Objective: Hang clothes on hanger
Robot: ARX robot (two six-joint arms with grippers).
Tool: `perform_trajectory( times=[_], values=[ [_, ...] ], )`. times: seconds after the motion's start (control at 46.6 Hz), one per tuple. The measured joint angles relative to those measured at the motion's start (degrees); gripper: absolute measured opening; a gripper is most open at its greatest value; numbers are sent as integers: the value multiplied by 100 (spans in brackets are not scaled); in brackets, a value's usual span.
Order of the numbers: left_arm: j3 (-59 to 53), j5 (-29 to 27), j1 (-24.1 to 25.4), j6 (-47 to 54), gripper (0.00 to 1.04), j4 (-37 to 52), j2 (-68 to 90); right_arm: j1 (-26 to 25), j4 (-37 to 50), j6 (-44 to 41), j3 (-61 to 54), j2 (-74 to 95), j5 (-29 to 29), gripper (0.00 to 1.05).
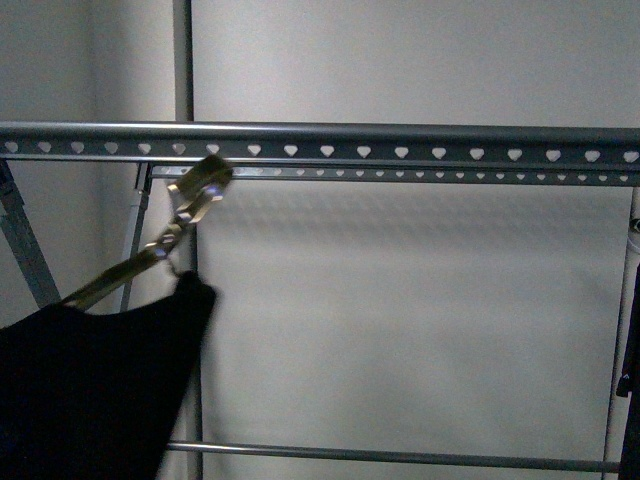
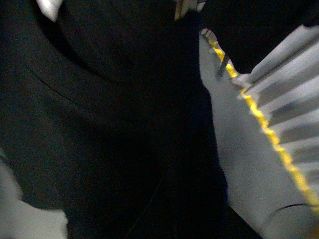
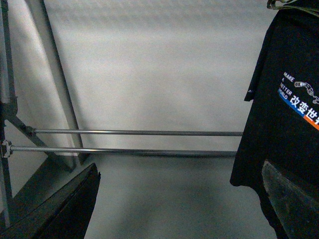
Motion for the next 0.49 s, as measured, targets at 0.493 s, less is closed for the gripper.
perform_trajectory(
  times=[0.493],
  values=[
    [1436, 1464, -612, 8767, 4, 813, 1196, 0, 0, 0, 0, 0, 0, 97]
  ],
)
